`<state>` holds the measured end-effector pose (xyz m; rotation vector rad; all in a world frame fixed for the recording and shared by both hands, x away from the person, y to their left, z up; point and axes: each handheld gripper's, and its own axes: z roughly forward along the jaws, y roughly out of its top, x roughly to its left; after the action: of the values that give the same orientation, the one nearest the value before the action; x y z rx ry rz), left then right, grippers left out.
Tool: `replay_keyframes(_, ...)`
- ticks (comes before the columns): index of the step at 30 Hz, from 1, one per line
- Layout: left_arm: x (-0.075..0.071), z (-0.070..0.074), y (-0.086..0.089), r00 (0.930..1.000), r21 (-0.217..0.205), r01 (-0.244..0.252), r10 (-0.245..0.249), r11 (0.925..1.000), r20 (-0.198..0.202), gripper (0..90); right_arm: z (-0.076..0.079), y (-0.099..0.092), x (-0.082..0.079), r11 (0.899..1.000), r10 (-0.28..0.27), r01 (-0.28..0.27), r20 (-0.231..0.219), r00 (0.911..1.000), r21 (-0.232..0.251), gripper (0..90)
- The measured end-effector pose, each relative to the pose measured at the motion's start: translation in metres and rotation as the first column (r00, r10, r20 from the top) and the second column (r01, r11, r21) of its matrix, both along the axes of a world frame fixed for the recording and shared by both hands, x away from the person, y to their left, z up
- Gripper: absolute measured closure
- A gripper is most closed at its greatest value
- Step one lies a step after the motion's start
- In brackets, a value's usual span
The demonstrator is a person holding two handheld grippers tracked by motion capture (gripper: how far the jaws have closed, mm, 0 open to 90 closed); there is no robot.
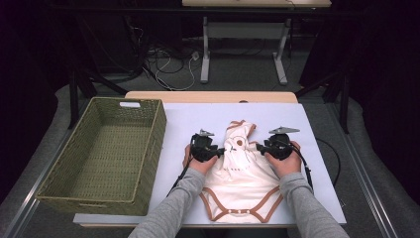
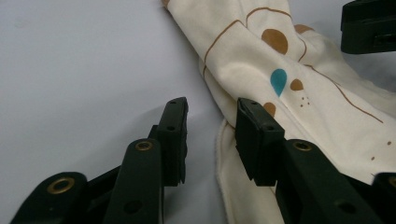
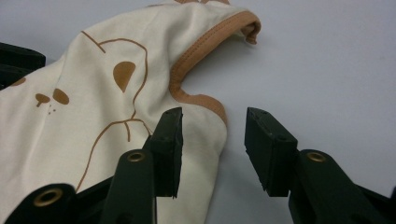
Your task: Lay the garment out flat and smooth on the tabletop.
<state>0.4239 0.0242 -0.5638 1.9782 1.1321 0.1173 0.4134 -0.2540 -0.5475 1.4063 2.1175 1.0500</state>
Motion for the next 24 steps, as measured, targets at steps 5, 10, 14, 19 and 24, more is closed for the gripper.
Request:
replay_keyframes(5,-0.002,-0.001,-0.003,0.9995,-0.017,0.024,-0.024,0.9996,-0.022,74.1,-0.004,0.001,0.002,1.0,0.0,-0.001,-0.013,0.9999,-0.008,57.4)
replay_keyframes(10,-0.004,-0.001,-0.004,0.9985,-0.012,0.034,-0.035,0.9993,-0.043,84.8,-0.011,0.003,0.004,1.0,-0.004,0.003,-0.038,0.9993,-0.026,61.1)
replay_keyframes(14,-0.003,-0.002,-0.003,0.9981,-0.016,0.037,-0.038,0.9992,-0.049,88.4,-0.015,0.004,0.001,0.999,0.01,-0.011,-0.008,0.9999,-0.038,72.5)
replay_keyframes(19,-0.004,0.0,-0.003,0.9978,-0.014,0.035,-0.035,0.9993,-0.057,89.6,-0.015,0.007,-0.003,0.999,0.046,-0.046,-0.021,0.9987,0.001,88.3)
replay_keyframes(24,-0.006,0.004,0.004,0.9985,-0.019,0.017,-0.018,0.9997,-0.052,89.6,-0.011,0.009,-0.007,0.999,0.048,-0.048,-0.016,0.9987,-0.012,89.1)
